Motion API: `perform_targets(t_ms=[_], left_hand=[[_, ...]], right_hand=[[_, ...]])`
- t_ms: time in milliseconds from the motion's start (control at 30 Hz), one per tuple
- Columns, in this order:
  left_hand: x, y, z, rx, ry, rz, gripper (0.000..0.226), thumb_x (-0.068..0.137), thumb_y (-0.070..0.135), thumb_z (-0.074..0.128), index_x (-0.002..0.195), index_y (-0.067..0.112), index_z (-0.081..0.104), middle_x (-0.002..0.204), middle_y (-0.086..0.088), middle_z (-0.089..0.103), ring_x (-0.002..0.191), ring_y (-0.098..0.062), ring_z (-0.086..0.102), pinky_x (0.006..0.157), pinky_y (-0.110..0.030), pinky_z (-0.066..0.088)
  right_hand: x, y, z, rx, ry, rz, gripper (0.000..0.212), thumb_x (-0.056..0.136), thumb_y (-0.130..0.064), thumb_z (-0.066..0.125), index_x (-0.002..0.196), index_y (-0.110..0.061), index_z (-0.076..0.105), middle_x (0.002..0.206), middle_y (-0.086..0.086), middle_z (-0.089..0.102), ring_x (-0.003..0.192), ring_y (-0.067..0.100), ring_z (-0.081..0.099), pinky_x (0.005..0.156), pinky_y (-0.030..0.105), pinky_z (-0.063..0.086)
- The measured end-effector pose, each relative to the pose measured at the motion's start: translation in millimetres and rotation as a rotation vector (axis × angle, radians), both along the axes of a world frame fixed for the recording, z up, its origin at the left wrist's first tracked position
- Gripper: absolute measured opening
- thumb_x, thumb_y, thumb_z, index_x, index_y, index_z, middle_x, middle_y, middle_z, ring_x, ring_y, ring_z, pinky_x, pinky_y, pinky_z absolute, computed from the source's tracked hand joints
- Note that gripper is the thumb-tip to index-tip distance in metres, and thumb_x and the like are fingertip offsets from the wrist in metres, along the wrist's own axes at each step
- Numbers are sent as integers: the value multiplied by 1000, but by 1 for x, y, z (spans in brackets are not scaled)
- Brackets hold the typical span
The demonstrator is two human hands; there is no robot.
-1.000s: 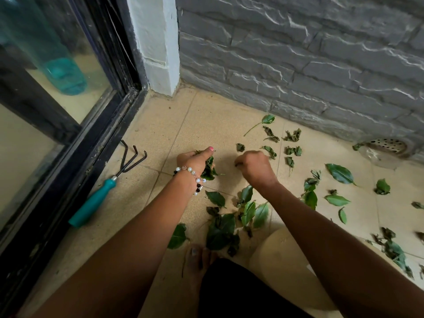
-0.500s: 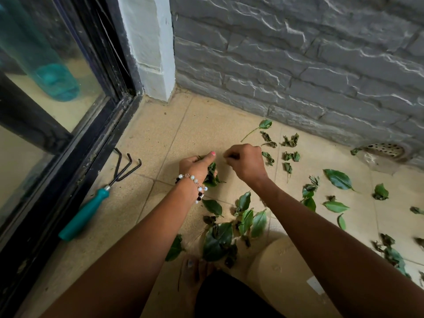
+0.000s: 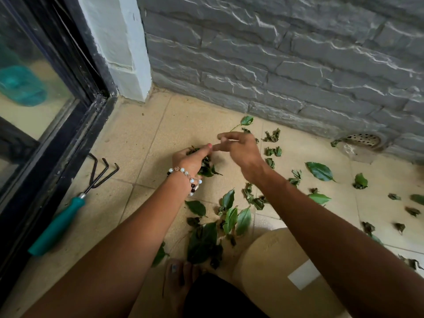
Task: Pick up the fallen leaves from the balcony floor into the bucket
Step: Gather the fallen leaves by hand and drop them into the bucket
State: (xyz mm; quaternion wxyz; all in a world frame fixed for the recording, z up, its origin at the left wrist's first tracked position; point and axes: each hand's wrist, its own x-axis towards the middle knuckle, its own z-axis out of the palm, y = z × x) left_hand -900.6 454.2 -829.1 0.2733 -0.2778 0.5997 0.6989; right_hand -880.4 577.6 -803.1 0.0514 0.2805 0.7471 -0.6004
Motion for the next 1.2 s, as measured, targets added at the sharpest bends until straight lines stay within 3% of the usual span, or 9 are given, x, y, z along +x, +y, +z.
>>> perform_targets(t_ms=[100, 200, 433, 600, 733, 867, 1000, 1100, 1200], left_hand=[[-5, 3, 0, 39, -4, -1, 16, 77, 11, 79, 67, 9, 68, 60, -5, 69, 55, -20, 61, 77, -38, 54], [-16, 3, 3, 40, 12, -8, 13, 81, 6, 75, 71, 4, 66, 62, -9, 65, 45, -15, 57, 54, -26, 53], [-44, -1, -7, 29, 15, 25, 11, 82, 3, 74, 75, -1, 66, 62, -12, 63, 41, -16, 54, 44, -21, 49], [-52, -2, -14, 46, 11, 49, 11, 81, 0, 74, 74, -1, 66, 61, -13, 63, 45, -19, 55, 45, -22, 48], [-54, -3, -18, 53, 15, 57, 13, 80, 0, 75, 71, -1, 66, 60, -13, 63, 47, -21, 56, 46, -24, 49], [-48, -2, -20, 39, 21, 49, 14, 79, 6, 78, 71, 1, 67, 66, -15, 66, 51, -22, 58, 52, -27, 51], [-37, 3, -15, 72, 10, 94, 17, 81, 13, 78, 78, 3, 65, 71, -14, 66, 54, -23, 59, 55, -30, 54], [-28, 12, -7, 152, 39, 159, 14, 81, 13, 77, 81, 6, 64, 69, -10, 65, 51, -19, 57, 48, -26, 52], [-18, 20, -3, 49, 78, 115, 19, 75, 24, 82, 82, 14, 68, 78, -6, 71, 66, -21, 66, 64, -34, 59]], right_hand=[[-20, 39, 1, 425, 12, -3, 18, 94, -6, 58, 107, -4, 70, 107, 8, 71, 90, 15, 66, 85, 25, 53], [-45, 75, -12, 848, -101, 277, 25, 93, -9, 60, 116, -10, 67, 119, 10, 66, 102, 22, 64, 88, 25, 48], [-79, 88, -53, 1056, -265, 646, 50, 98, -17, 46, 146, -27, 37, 152, 4, 28, 137, 35, 26, 110, 53, 33], [-81, 83, -71, 1033, -150, 507, 32, 97, -17, 53, 128, -12, 58, 129, 13, 50, 116, 29, 48, 95, 34, 47], [-70, 69, -75, 1163, 6, 497, 23, 96, -7, 46, 101, -1, 68, 96, 16, 60, 88, 29, 58, 69, 28, 38], [-61, 62, -59, 1011, 145, 341, 19, 94, -7, 57, 99, -6, 75, 91, 9, 71, 77, 18, 62, 69, 22, 44], [-47, 43, -34, 531, 211, 93, 13, 81, -9, 75, 94, -6, 77, 90, 6, 75, 76, 13, 70, 79, 25, 57], [-30, 24, -28, 531, 154, 200, 13, 78, -8, 78, 90, -4, 77, 86, 9, 75, 71, 13, 69, 74, 25, 57], [-13, 10, -26, 495, 192, 209, 8, 76, -3, 78, 84, -4, 77, 80, 8, 75, 72, 19, 71, 77, 37, 58]])
